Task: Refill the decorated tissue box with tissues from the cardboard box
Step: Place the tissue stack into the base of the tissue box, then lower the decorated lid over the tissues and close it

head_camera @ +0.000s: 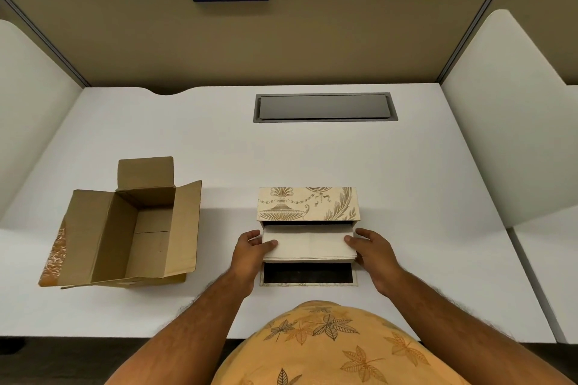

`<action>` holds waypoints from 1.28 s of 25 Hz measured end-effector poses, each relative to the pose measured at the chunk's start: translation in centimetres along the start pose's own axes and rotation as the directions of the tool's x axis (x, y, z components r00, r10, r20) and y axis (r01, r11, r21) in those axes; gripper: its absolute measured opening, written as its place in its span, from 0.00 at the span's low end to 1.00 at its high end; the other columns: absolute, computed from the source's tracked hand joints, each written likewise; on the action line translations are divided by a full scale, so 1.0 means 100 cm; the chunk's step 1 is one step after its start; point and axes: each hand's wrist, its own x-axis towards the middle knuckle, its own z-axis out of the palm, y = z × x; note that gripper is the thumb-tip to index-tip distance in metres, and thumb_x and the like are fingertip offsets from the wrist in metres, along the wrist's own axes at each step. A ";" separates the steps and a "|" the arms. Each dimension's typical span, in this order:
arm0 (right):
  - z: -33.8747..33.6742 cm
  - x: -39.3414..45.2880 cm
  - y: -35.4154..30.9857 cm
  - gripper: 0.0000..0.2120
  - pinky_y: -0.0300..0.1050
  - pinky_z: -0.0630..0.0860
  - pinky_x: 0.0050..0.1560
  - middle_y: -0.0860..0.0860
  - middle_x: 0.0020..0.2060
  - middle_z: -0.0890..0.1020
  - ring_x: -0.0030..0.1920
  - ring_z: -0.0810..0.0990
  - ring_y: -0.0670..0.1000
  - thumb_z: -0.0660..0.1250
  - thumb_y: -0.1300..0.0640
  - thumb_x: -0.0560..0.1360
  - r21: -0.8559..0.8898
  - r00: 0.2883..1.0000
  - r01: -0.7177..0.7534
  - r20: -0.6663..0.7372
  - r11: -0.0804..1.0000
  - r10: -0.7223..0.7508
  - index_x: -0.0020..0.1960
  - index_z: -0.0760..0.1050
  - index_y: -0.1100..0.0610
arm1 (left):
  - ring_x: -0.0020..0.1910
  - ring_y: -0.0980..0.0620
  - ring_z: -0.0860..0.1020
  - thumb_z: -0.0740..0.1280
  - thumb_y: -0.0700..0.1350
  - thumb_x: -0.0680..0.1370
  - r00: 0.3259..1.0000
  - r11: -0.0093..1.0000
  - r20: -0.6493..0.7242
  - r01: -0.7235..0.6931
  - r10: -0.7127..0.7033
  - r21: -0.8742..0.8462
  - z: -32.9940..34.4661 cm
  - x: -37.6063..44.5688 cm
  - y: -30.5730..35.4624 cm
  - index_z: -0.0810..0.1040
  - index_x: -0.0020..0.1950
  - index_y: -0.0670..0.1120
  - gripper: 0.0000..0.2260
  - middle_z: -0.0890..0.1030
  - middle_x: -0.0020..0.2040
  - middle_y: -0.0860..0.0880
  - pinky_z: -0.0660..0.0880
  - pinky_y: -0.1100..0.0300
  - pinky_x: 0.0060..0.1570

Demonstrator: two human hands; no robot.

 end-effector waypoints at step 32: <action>0.010 -0.007 -0.078 0.03 0.45 0.79 0.44 0.52 0.44 0.86 0.43 0.82 0.50 0.75 0.59 0.80 -0.249 0.943 0.299 -0.068 0.921 -0.325 0.53 0.84 0.55 | 0.55 0.46 0.84 0.73 0.41 0.82 0.929 0.933 -0.122 -0.335 0.350 0.130 0.002 -0.007 0.070 0.84 0.63 0.42 0.11 0.86 0.54 0.46 0.81 0.60 0.53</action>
